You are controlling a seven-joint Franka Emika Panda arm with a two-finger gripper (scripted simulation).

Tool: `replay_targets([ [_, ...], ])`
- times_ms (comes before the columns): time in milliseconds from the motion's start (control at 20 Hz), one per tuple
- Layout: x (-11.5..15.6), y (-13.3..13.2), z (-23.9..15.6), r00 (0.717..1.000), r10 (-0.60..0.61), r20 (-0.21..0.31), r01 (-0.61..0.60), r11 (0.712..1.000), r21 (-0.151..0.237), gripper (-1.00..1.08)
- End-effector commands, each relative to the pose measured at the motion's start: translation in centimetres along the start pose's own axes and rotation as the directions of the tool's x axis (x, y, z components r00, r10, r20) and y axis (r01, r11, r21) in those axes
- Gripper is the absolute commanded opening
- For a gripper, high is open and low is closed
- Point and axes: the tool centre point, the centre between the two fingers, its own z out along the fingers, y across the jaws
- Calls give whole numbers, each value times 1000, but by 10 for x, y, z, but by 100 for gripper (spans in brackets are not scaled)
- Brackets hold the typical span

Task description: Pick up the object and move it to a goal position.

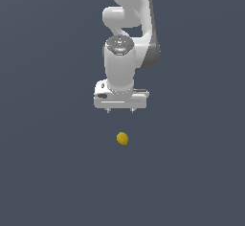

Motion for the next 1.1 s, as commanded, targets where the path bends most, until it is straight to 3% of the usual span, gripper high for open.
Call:
replay_targets([
  [0, 0, 0, 0, 1000, 0, 0, 0, 1000, 0, 100],
  [500, -9, -12, 3, 997, -71, 27, 71, 997, -10, 100],
  [1050, 7, -11, 17, 999, -25, 20, 25, 1000, -6, 100],
])
